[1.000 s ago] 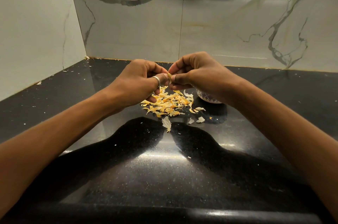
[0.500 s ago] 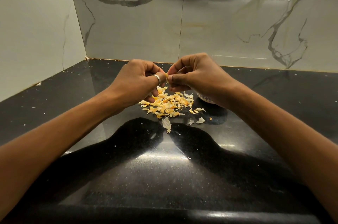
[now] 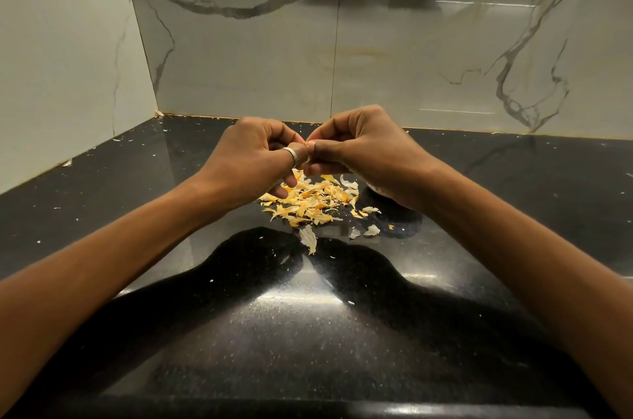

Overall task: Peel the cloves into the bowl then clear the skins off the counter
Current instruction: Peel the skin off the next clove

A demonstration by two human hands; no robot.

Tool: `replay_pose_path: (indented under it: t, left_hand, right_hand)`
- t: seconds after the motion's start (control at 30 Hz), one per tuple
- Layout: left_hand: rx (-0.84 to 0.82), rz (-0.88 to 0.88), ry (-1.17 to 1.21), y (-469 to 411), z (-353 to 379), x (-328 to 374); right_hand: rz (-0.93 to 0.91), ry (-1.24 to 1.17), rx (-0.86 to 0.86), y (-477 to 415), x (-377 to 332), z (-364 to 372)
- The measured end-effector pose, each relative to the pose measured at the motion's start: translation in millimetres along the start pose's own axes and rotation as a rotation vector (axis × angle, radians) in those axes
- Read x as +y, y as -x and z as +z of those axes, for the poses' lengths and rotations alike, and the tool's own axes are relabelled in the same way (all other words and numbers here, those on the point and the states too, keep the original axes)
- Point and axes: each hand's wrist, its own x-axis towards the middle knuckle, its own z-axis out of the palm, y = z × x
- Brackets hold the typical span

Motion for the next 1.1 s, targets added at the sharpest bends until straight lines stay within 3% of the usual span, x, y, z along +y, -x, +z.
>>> replay_pose_path:
  t: [0.2,0.43,1.1]
  left_hand:
    - [0.013,0.016,-0.023,-0.3,0.6,-0.4]
    - [0.021,0.012,0.006,0.1,-1.2,1.2]
    - [0.081,0.058,-0.015,1.9,-1.3,4.9]
  right_hand:
    - [-0.041,0.047,0.009,0.0,1.3,0.4]
    - [0.005,-0.111,-0.028,0.1,0.3,-2.4]
    - [0.069,-0.250,0.012,-1.6,1.9,1.1]
